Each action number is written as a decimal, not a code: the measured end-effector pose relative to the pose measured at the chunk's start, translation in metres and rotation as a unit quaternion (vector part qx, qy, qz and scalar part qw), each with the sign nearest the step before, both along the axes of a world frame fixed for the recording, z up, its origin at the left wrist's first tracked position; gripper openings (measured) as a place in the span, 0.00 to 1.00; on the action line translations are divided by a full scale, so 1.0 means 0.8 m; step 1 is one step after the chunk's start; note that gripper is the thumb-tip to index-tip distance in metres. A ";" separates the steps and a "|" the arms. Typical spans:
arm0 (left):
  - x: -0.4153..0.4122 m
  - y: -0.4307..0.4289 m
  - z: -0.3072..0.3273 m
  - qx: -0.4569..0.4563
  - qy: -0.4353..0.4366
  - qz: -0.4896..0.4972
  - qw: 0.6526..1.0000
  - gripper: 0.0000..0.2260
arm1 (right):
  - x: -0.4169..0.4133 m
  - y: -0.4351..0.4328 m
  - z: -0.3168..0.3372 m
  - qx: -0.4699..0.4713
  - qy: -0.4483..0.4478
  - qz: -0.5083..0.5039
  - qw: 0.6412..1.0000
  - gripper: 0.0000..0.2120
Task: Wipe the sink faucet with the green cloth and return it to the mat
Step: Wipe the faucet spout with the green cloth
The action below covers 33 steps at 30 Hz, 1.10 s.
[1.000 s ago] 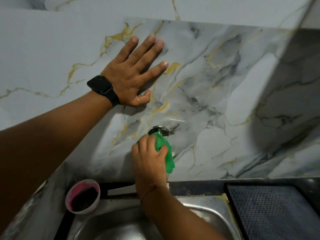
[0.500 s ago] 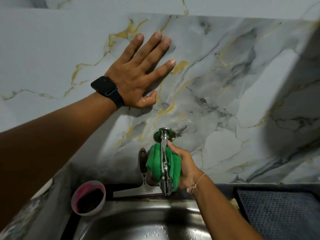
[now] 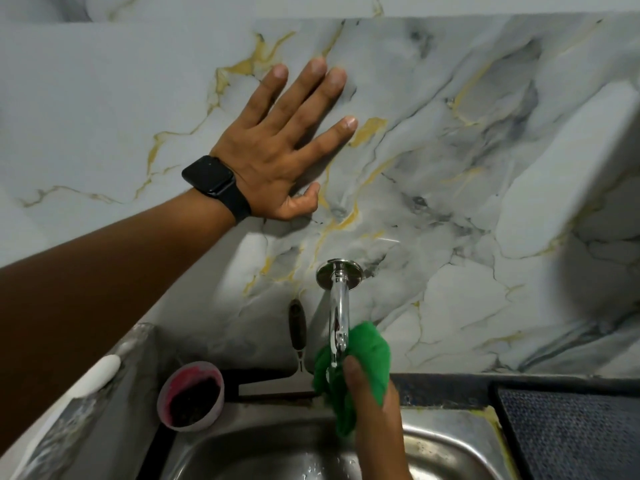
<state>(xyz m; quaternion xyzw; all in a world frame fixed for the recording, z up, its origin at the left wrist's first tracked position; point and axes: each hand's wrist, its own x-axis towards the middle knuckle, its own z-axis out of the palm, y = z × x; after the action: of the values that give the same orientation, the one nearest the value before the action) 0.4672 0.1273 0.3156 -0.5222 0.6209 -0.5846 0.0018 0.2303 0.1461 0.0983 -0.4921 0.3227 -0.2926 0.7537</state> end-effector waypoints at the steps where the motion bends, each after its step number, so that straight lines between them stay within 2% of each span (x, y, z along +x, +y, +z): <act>1: 0.001 0.000 0.001 0.000 0.000 0.000 1.000 0.33 | 0.001 0.009 -0.001 -0.122 0.080 -0.038 0.989 0.06; 3: 0.003 0.000 0.001 -0.001 0.001 0.000 1.000 0.33 | 0.007 0.026 -0.001 -0.353 0.222 -0.103 0.903 0.16; 4: 0.003 0.001 0.000 -0.001 0.002 0.000 1.000 0.33 | 0.013 0.036 0.006 -0.420 0.261 -0.129 0.860 0.22; 6: 0.001 0.000 -0.002 -0.001 0.005 0.002 1.000 0.33 | 0.021 0.050 0.026 -0.455 0.310 -0.143 0.822 0.38; 7: 0.001 0.000 -0.001 -0.001 0.005 0.003 1.000 0.33 | 0.028 0.046 0.042 -0.458 0.327 -0.144 0.814 0.41; 8: 0.001 0.000 0.000 -0.001 0.004 0.003 1.000 0.33 | 0.032 0.040 0.050 -0.467 0.345 -0.135 0.803 0.42; 10: 0.000 0.001 0.001 -0.002 0.002 0.002 1.000 0.33 | 0.042 0.019 0.067 -0.498 0.362 -0.099 0.782 0.37; 11: 0.000 0.000 0.000 -0.001 0.003 0.000 1.000 0.33 | 0.045 0.004 0.073 -0.480 0.358 -0.074 0.797 0.33; 12: -0.001 0.001 -0.001 0.001 0.007 0.001 1.000 0.33 | 0.047 -0.011 0.082 -0.422 0.346 -0.046 0.837 0.30; 14: -0.001 0.002 -0.001 0.005 0.009 0.005 1.000 0.33 | 0.046 -0.044 0.091 -0.223 0.272 0.033 0.936 0.27; 15: -0.001 0.003 0.000 0.004 0.010 0.006 1.000 0.33 | 0.042 -0.058 0.091 -0.109 0.201 0.082 0.970 0.26; 16: -0.001 0.003 0.000 0.001 0.011 0.006 1.000 0.33 | 0.039 -0.071 0.085 -0.006 0.131 0.133 0.982 0.26; 18: 0.000 0.002 0.001 -0.005 0.008 0.006 1.000 0.33 | 0.042 -0.080 0.072 0.143 0.010 0.195 0.970 0.25; 20: 0.001 0.000 0.000 -0.010 0.001 0.010 1.000 0.33 | 0.049 -0.072 0.047 0.262 -0.101 0.215 0.935 0.28; 22: -0.001 0.000 0.000 -0.009 -0.004 0.017 1.000 0.33 | 0.050 -0.059 0.026 0.319 -0.168 0.221 0.906 0.29; 26: 0.000 0.001 0.001 -0.006 -0.009 0.016 1.000 0.32 | 0.033 -0.036 -0.009 0.340 -0.222 0.255 0.878 0.35; 28: 0.001 -0.001 0.000 -0.014 -0.014 0.010 1.000 0.32 | 0.019 -0.033 -0.022 0.344 -0.225 0.233 0.881 0.40; 29: 0.001 -0.001 -0.002 -0.017 -0.014 0.006 1.000 0.33 | 0.010 -0.031 -0.024 0.328 -0.221 0.217 0.893 0.38; 31: 0.002 -0.003 -0.002 -0.019 -0.017 0.001 1.000 0.32 | -0.003 -0.026 -0.017 0.212 -0.195 0.178 0.941 0.26; 33: 0.004 -0.003 -0.002 -0.018 -0.014 0.001 1.000 0.32 | -0.010 -0.013 -0.007 -0.006 -0.088 0.111 0.990 0.13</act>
<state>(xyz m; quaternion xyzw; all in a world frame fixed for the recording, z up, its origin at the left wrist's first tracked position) 0.4702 0.1252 0.3142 -0.5145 0.6100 -0.6027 0.0017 0.2225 0.1360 0.0928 -0.5017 0.1968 -0.2510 0.8041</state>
